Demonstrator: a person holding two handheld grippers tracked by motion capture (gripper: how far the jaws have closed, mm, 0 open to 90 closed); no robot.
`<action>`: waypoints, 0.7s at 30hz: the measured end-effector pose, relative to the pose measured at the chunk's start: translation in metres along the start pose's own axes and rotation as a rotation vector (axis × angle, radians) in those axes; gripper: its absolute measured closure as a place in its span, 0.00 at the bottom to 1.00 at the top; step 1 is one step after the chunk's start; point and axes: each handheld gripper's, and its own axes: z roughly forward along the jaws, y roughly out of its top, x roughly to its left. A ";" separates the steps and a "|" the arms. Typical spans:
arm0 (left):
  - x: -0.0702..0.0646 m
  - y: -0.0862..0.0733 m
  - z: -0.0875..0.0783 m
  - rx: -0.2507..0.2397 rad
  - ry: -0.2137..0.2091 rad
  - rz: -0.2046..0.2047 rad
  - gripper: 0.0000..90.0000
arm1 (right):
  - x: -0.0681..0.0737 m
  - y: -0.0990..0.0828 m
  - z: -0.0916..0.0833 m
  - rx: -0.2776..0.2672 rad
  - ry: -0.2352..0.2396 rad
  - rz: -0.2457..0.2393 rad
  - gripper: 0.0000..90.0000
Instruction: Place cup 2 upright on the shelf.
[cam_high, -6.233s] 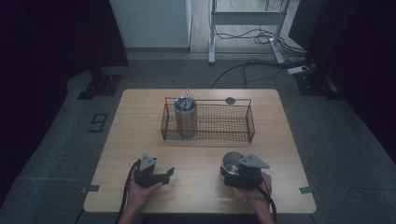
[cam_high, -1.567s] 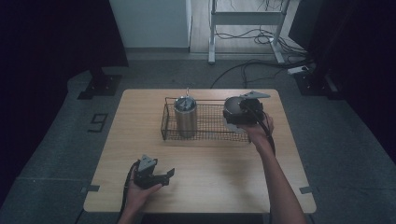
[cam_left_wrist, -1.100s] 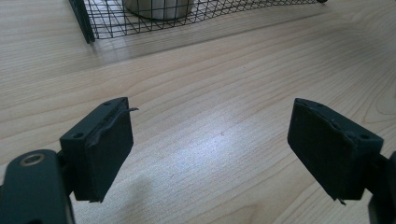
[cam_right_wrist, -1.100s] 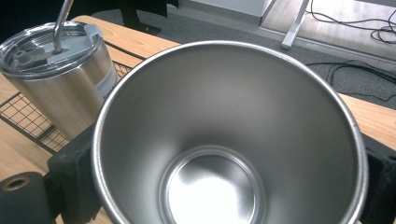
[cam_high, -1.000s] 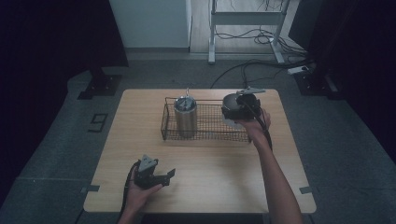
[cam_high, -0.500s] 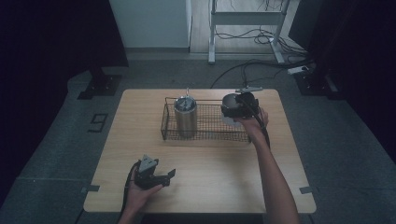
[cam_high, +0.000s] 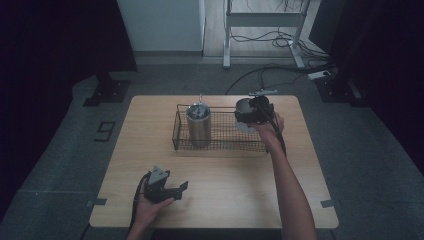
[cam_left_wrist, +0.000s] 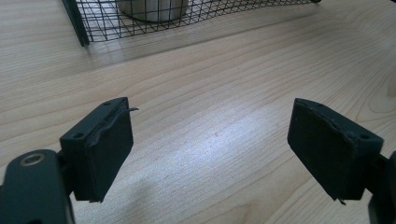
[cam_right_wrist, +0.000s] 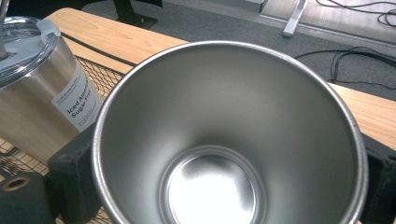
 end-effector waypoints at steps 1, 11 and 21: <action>0.000 0.000 0.000 0.000 0.001 0.000 0.16 | 0.000 0.000 0.001 0.001 0.003 0.002 0.07; -0.001 -0.001 0.002 0.007 -0.006 0.004 0.16 | -0.002 -0.003 0.007 0.016 0.011 0.014 0.07; -0.001 -0.001 0.001 0.005 -0.008 0.002 0.16 | -0.003 -0.008 0.019 0.039 0.014 0.023 0.07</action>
